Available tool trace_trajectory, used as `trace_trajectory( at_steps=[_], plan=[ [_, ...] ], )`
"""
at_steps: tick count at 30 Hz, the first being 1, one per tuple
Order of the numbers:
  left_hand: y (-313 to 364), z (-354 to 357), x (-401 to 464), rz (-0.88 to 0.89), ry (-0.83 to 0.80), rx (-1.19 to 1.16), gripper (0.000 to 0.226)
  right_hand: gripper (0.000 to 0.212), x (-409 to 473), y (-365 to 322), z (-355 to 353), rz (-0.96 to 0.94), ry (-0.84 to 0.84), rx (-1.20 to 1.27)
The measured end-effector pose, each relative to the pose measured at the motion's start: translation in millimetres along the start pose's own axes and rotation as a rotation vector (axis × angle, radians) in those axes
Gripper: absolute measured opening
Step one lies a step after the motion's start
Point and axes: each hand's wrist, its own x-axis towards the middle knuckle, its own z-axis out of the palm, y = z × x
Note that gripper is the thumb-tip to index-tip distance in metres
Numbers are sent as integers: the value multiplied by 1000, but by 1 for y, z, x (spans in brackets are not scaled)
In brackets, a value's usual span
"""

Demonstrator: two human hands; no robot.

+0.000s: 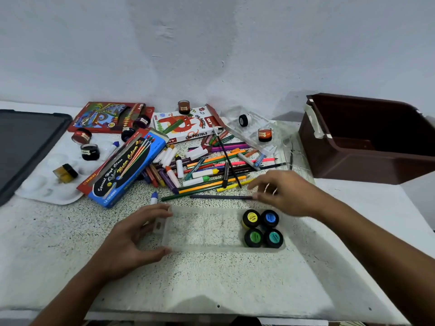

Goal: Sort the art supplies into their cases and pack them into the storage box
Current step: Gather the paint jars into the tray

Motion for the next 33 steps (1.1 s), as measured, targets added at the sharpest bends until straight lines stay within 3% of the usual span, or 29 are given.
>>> trace_trajectory(
  at_steps=[3, 8, 12, 23, 33],
  plan=[
    [-1, -2, 2, 16, 5, 76, 65, 25, 32, 22, -7, 131, 191, 2],
    [1, -2, 1, 31, 14, 91, 63, 44, 83, 40, -23, 221, 393, -94],
    [5, -2, 0, 64, 44, 132, 54, 51, 120, 46, -31, 321, 408, -152],
    [3, 0, -1, 47, 37, 14, 48, 33, 145, 56, -30, 409, 394, -247],
    [-1, 0, 0, 5, 31, -71, 49, 43, 130, 54, -34, 280, 482, -198]
  ],
)
